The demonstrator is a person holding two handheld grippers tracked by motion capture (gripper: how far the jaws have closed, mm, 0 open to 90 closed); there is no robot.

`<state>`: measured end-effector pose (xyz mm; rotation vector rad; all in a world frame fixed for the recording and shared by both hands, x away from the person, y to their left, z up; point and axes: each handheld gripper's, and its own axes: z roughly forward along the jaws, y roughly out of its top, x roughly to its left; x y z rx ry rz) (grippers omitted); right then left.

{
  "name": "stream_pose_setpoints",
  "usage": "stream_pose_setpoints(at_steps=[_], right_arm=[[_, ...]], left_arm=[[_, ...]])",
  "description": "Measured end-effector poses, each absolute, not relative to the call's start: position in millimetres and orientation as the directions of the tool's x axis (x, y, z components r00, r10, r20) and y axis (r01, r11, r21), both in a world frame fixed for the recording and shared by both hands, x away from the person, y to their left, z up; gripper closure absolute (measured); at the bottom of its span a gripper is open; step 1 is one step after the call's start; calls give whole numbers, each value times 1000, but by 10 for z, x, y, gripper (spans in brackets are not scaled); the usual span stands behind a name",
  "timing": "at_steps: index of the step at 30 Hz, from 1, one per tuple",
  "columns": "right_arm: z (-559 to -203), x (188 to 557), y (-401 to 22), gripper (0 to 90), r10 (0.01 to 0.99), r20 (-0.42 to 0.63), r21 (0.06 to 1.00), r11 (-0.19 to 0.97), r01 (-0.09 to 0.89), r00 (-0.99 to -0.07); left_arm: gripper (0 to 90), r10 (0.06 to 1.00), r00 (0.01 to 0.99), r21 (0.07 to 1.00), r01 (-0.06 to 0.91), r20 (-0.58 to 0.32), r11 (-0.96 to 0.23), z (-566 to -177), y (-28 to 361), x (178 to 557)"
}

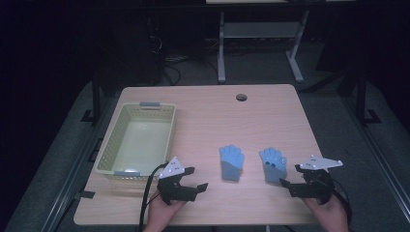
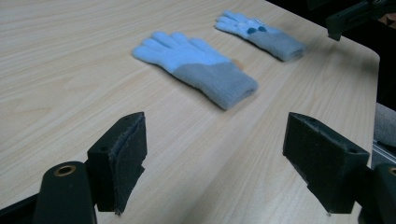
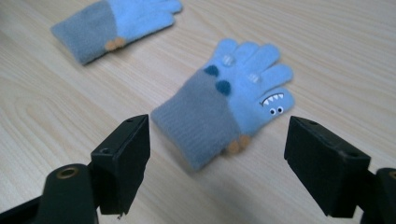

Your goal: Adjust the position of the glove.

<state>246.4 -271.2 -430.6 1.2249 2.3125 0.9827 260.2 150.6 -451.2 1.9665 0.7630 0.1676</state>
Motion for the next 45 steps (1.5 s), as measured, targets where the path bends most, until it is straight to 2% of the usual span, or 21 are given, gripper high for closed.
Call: stream_pose_setpoints(at_steps=[19, 35, 45], right_arm=[[-4137, 2825, -2585, 222, 792, 12, 684, 439, 583, -611], [-4040, 3013, -2569, 246, 779, 59, 650, 445, 617, -624], [-4045, 3109, -2521, 252, 780, 32, 617, 476, 626, -625]], left_arm=[[215, 581, 788, 840, 445, -202, -311, -4507, 1516, 2610], [215, 578, 792, 841, 441, -200, -313, -4505, 1509, 2608], [214, 571, 798, 844, 432, -193, -318, -4509, 1502, 2611]])
